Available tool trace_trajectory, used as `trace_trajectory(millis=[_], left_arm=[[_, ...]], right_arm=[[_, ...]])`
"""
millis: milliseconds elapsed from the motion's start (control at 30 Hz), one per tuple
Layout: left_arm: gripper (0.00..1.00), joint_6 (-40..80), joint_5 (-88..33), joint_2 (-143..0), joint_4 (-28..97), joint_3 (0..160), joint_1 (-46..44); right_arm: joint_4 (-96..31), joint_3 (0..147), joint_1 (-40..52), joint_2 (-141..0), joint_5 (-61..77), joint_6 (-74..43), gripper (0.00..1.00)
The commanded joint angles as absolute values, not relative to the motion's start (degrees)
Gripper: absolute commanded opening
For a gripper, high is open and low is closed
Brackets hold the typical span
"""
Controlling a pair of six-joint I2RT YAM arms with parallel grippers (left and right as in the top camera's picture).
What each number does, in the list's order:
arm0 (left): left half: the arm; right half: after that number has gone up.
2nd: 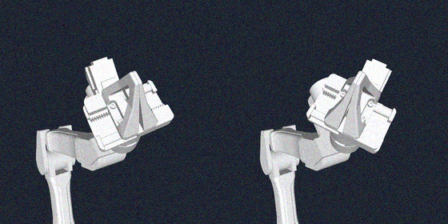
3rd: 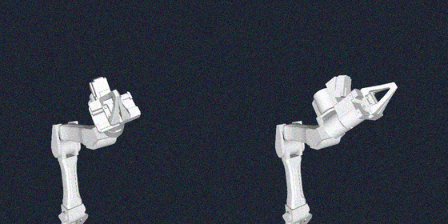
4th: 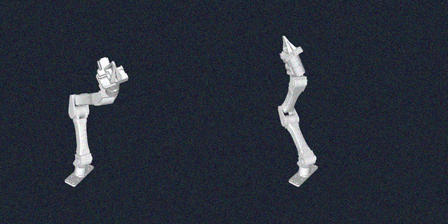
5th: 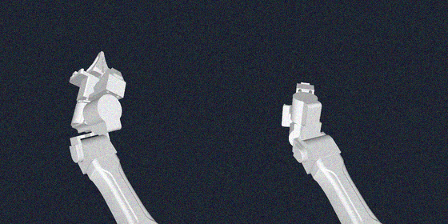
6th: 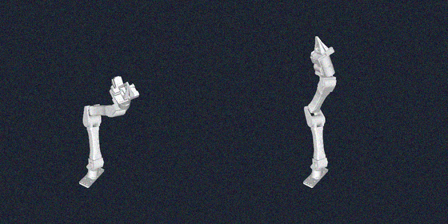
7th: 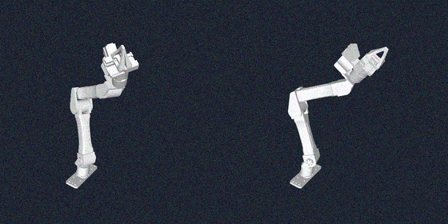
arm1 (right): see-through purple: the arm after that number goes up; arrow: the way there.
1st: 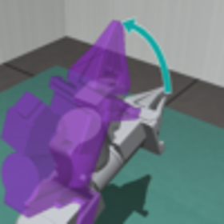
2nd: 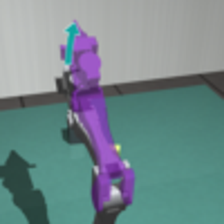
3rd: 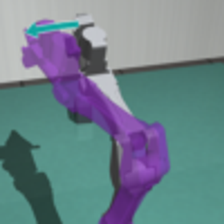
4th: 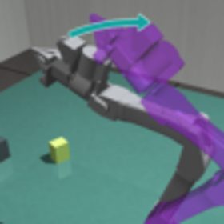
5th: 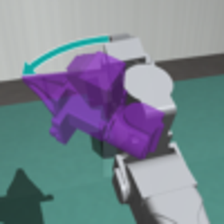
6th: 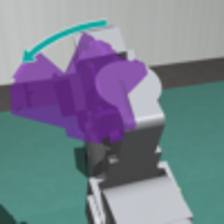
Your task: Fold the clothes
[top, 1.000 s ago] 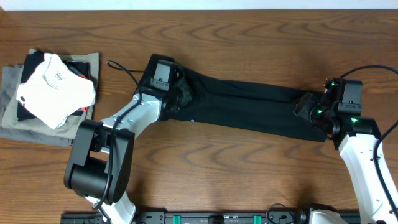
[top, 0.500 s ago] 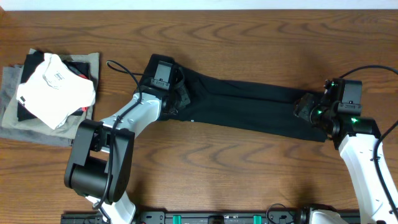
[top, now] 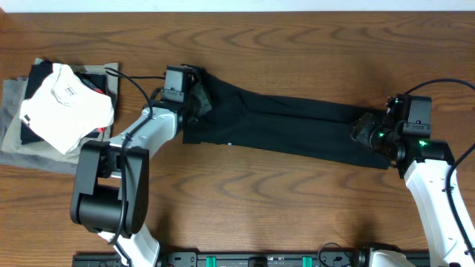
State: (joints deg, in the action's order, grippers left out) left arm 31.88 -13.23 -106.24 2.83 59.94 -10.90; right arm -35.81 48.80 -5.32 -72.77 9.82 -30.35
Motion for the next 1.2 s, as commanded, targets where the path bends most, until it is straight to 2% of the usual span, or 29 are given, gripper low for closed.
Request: trace_trajectory(millis=[0, 200, 333, 433, 633, 1167], left_arm=[[0.06, 27.1, -12.4, -107.9, 0.4, 60.9, -10.2], [0.06, 24.8, -12.4, -107.6, -4.8, 61.3, -9.8], [0.06, 25.4, -12.4, -103.1, 3.1, 63.0, -9.0], [0.06, 30.4, -12.7, -99.3, 12.0, 63.5, -8.9], [0.06, 33.3, -20.1, -99.4, 20.2, 63.4, -10.1], [0.06, 34.6, -20.5, -110.1, 12.3, 63.5, -12.9]], right_arm=[[-35.9, 48.9, -4.8, -73.2, 9.2, -29.4, 0.57], [-36.2, 48.9, -4.8, -73.2, 9.2, -29.5, 0.57], [-36.9, 48.9, -4.8, -73.2, 9.2, -28.7, 0.57], [-37.1, 48.9, -4.8, -73.2, 8.8, -28.6, 0.57], [-35.7, 48.9, -4.8, -73.2, 8.4, -28.6, 0.57], [-36.0, 48.9, -4.8, -73.3, 8.4, -28.6, 0.57]])
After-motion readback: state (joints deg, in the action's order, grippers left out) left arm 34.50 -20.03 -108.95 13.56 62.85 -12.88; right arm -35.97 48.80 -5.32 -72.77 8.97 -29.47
